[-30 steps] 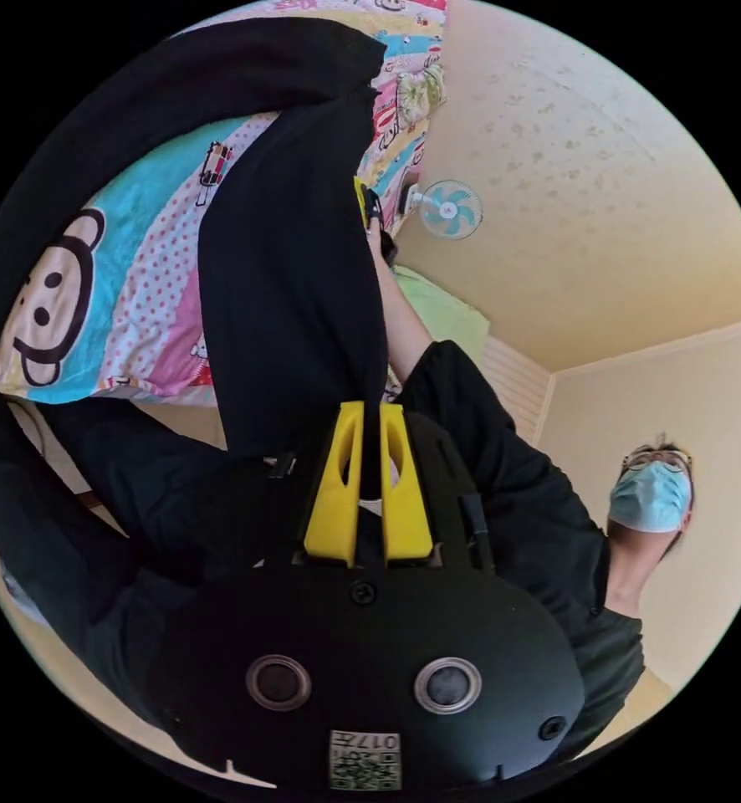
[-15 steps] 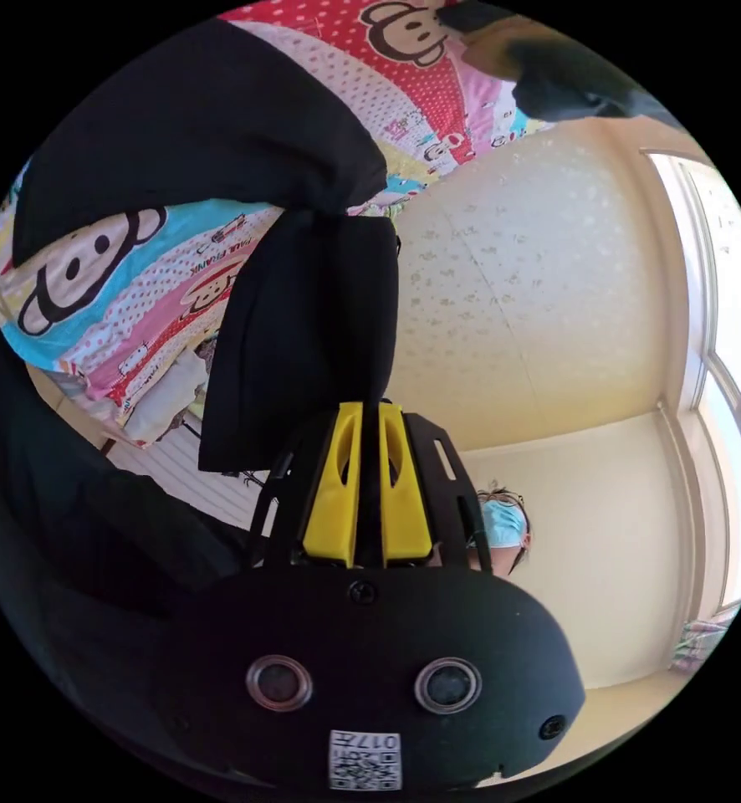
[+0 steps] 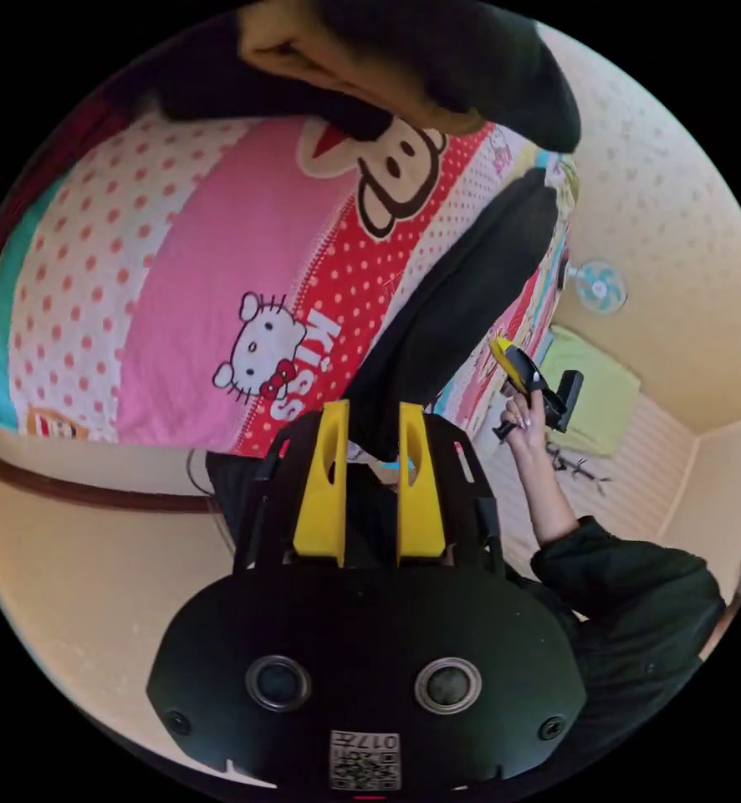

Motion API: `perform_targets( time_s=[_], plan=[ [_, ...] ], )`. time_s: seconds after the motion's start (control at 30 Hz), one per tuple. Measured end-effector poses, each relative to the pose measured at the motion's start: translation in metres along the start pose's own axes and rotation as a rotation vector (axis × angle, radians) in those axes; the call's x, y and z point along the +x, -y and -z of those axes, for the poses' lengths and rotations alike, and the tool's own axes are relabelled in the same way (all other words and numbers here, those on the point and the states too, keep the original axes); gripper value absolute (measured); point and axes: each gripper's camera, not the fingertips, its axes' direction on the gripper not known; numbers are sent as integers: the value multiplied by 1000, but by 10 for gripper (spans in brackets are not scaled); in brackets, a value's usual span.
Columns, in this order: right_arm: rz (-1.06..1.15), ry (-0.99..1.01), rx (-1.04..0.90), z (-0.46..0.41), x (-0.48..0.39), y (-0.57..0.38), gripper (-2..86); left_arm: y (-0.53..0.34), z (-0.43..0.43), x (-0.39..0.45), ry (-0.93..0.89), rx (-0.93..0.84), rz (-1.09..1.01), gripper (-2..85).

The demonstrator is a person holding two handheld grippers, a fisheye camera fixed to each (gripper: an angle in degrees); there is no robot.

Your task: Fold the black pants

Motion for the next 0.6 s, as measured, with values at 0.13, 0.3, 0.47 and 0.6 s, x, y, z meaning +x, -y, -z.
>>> perform_targets(
  time_s=[0.13,0.3,0.47,0.6],
  plan=[
    [-107,114,-128,-57,-11,-72,87,34,-42,31,75,-153,-120,124],
    [-168,135,-188,-110,-39,-86,84,29,-82,30,50,-299,-98,48],
    [-189,256,-149,-82,-52,-84,28,1,-62,35,-61,-243,-133,13],
    [-127,230,-113,-31,-71,-98,20,-30,-40,29,-154,-141,-166,0]
  ],
)
